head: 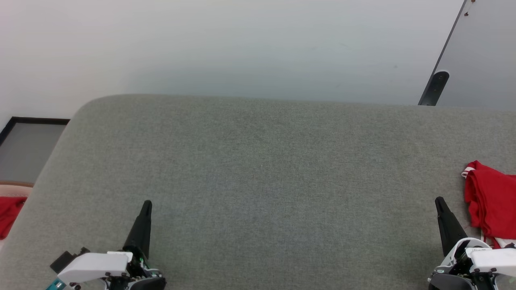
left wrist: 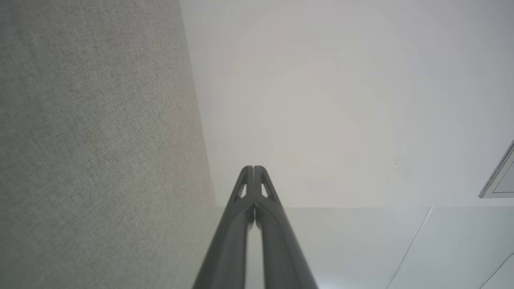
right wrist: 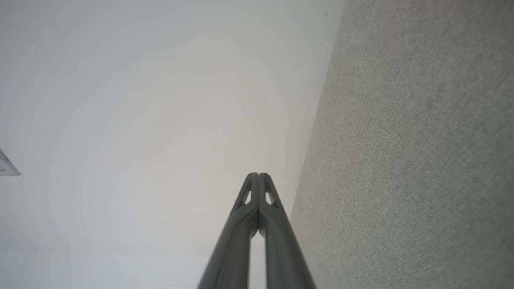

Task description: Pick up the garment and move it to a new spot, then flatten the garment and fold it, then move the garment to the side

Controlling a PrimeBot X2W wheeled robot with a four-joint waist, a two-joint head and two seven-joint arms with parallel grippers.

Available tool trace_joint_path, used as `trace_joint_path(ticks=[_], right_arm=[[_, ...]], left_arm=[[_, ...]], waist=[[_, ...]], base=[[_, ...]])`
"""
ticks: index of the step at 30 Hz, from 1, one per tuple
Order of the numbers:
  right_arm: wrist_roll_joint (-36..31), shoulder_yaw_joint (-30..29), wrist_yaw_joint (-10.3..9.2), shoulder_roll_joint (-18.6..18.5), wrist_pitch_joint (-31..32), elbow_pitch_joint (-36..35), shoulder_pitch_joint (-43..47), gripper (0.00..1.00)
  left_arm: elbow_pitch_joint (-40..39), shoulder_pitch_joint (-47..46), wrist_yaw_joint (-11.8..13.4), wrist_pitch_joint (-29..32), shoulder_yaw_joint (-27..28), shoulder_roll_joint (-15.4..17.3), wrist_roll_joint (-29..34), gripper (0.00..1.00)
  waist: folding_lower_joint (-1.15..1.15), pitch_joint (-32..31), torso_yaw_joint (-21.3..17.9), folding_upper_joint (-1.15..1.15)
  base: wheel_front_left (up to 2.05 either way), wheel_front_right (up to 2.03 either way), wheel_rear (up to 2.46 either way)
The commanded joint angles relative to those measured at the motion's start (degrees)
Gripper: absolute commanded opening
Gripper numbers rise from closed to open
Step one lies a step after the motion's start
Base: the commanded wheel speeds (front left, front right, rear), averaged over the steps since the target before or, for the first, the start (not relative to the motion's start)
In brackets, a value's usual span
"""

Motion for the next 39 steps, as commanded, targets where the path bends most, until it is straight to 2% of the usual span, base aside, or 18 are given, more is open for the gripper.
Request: trace_joint_path(ticks=[1, 39], right_arm=[[0.8, 0.2, 0.02, 0.3, 0.3, 0.2, -1.0, 0.0], [1.3, 0.3, 0.02, 0.4, 0.3, 0.2, -0.7, 0.0]], left_arm=[[0.2, -0.6, -0.6, 0.2, 0.3, -0.2, -1.0, 0.0], [0.3, -0.7, -0.5, 0.4, 0.3, -0.2, -1.3, 0.0]], waist=[[0.0, 0.0, 0.0, 0.0], [0.0, 0.0, 0.1, 0.0]], base=[[0.0, 0.0, 0.0], [0.0, 0.0, 0.0]])
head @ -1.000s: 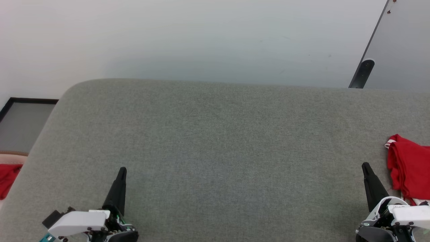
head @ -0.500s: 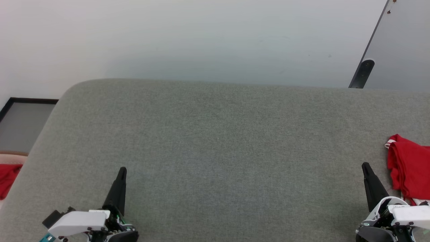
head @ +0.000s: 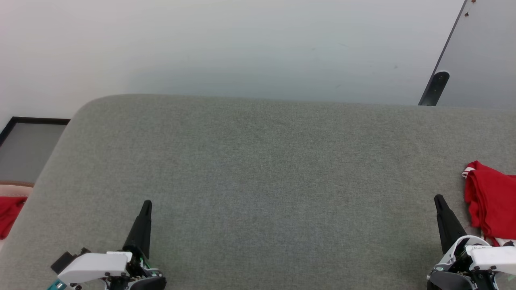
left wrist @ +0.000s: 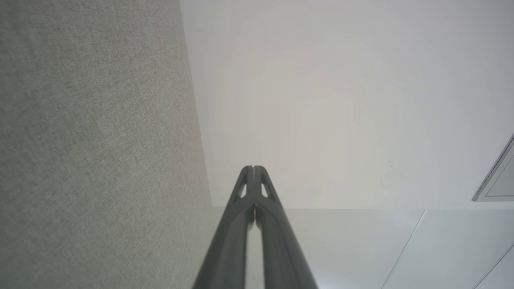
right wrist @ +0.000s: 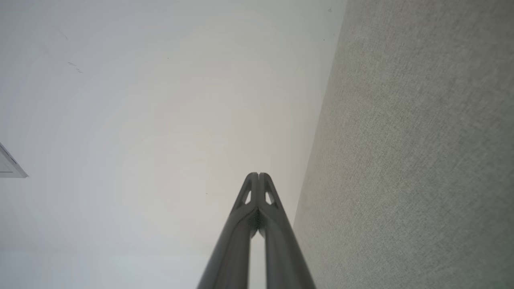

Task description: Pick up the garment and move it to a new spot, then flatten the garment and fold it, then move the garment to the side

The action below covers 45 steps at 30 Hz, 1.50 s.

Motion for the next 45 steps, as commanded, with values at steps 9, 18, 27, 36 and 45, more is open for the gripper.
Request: trace_joint_path(ticks=[9, 18, 27, 36, 45], right_arm=[[0.3, 0.2, 0.02, 0.2, 0.0, 0.0, -0.1, 0.0], [0.3, 0.2, 0.02, 0.2, 0.0, 0.0, -0.1, 0.0], [0.3, 0.2, 0.02, 0.2, 0.0, 0.0, -0.1, 0.0], [0.3, 0.2, 0.02, 0.2, 0.0, 0.0, -0.1, 0.0], [0.3, 0.2, 0.02, 0.2, 0.0, 0.0, -0.1, 0.0]], left_arm=[[0.1, -0.7, -0.3, 0.1, 0.2, 0.0, -0.1, 0.0], [0.1, -0.6, -0.3, 0.1, 0.2, 0.0, -0.1, 0.0], [0.1, -0.6, -0.3, 0.1, 0.2, 0.0, -0.1, 0.0], [0.1, -0.6, -0.3, 0.1, 0.2, 0.0, -0.1, 0.0], [0.1, -0.6, -0.3, 0.1, 0.2, 0.0, -0.1, 0.0]], waist=[[0.0, 0.0, 0.0, 0.0], [0.0, 0.0, 0.0, 0.0], [0.0, 0.0, 0.0, 0.0], [0.0, 0.0, 0.0, 0.0], [0.0, 0.0, 0.0, 0.0]], base=[[0.0, 0.0, 0.0], [0.0, 0.0, 0.0], [0.0, 0.0, 0.0], [0.0, 0.0, 0.0], [0.0, 0.0, 0.0]])
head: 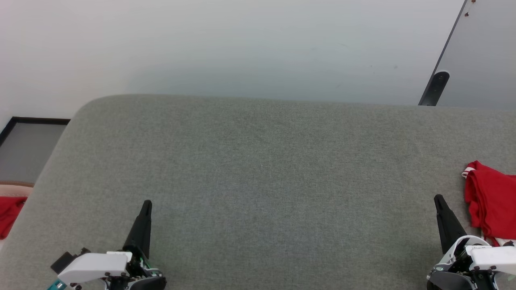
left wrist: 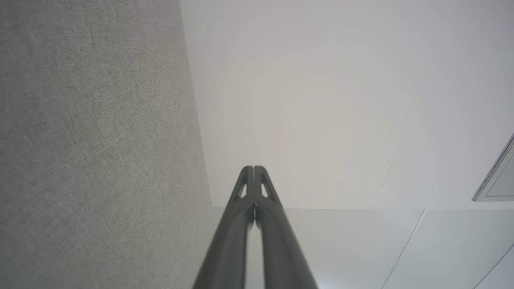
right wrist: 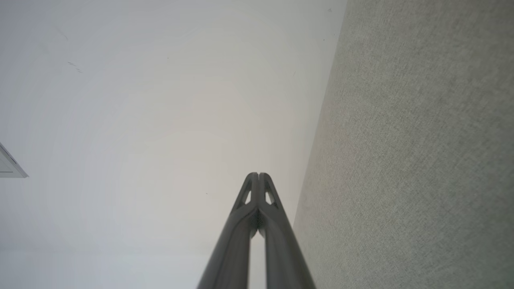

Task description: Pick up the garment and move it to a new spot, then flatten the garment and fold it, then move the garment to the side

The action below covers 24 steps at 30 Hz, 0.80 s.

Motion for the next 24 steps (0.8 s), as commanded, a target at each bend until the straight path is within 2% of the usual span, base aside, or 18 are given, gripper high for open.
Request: trace_joint_path(ticks=[1, 24], right_arm=[[0.3, 0.2, 0.02, 0.2, 0.0, 0.0, -0.1, 0.0], [0.3, 0.2, 0.02, 0.2, 0.0, 0.0, -0.1, 0.0]], left_arm=[[0.1, -0.6, -0.3, 0.1, 0.1, 0.0, -0.1, 0.0], [0.1, -0.6, -0.3, 0.1, 0.1, 0.0, -0.1, 0.0]], waist=[[0.0, 0.0, 0.0, 0.0], [0.0, 0.0, 0.0, 0.0]], base=[[0.0, 0.0, 0.0], [0.0, 0.0, 0.0]])
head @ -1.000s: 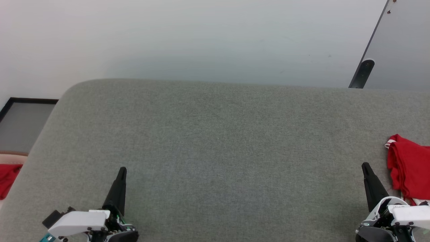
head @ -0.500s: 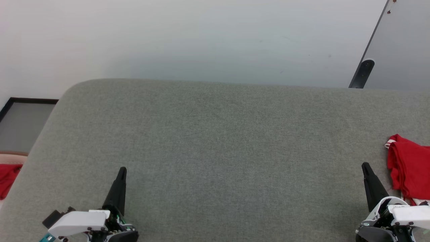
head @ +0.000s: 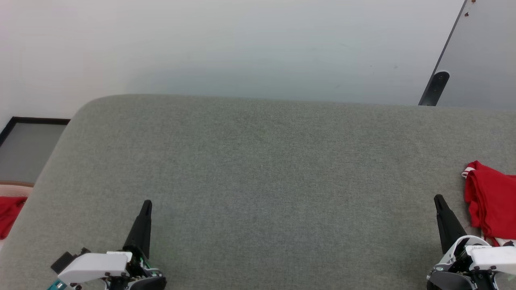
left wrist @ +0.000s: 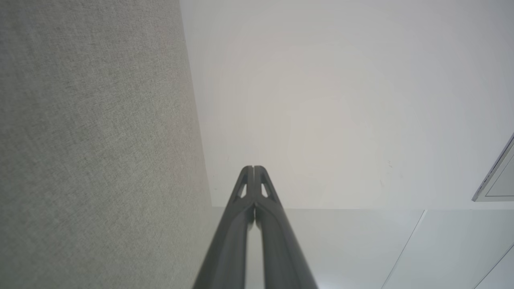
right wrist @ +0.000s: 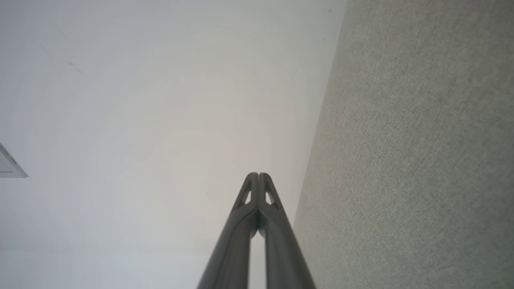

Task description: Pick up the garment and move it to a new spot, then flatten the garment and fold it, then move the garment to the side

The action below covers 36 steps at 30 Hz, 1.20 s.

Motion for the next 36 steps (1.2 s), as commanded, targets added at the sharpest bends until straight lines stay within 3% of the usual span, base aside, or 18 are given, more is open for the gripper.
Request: trace_joint_path(ticks=[1, 36], right_arm=[[0.3, 0.2, 0.03, 0.2, 0.0, 0.0, -0.1, 0.0], [0.3, 0.2, 0.02, 0.2, 0.0, 0.0, -0.1, 0.0]], left_arm=[[0.1, -0.6, -0.3, 0.1, 0.1, 0.1, -0.1, 0.0], [0.1, -0.6, -0.3, 0.1, 0.1, 0.1, -0.2, 0.0]], waist=[[0.0, 0.0, 0.0, 0.0], [0.0, 0.0, 0.0, 0.0]], base=[[0.0, 0.0, 0.0], [0.0, 0.0, 0.0]])
